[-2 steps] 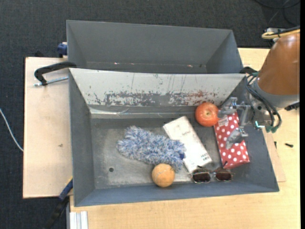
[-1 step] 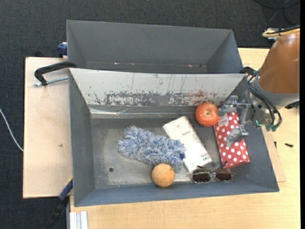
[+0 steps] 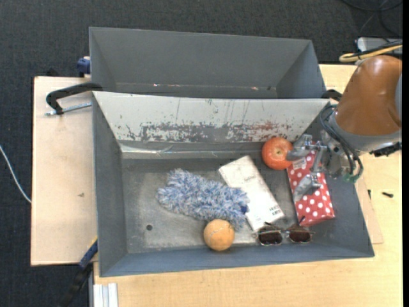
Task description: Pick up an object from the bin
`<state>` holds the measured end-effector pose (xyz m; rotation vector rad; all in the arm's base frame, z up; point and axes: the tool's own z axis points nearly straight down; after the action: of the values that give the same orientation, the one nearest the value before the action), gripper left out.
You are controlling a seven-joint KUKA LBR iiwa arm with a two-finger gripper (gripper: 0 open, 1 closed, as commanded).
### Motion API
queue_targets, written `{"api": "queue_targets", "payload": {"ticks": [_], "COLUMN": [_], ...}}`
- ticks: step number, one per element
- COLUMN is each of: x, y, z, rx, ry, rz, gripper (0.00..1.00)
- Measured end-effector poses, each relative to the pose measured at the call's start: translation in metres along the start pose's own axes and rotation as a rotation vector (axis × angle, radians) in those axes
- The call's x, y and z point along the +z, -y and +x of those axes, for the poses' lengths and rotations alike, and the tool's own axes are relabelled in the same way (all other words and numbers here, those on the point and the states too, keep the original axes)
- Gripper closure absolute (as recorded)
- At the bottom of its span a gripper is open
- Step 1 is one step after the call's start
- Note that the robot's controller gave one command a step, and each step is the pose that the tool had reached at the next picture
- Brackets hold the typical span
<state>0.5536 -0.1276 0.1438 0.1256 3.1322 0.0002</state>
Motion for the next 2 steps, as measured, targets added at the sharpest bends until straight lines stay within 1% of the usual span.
{"api": "queue_targets", "payload": {"ticks": [1, 2], "x": [0.058, 0.072], "y": [-0.036, -0.049], "z": [0.006, 0.005], "rx": [0.068, 0.07], "ry": [0.001, -0.003], "rz": [0.003, 0.005], "gripper": [0.0, 0.0]}}
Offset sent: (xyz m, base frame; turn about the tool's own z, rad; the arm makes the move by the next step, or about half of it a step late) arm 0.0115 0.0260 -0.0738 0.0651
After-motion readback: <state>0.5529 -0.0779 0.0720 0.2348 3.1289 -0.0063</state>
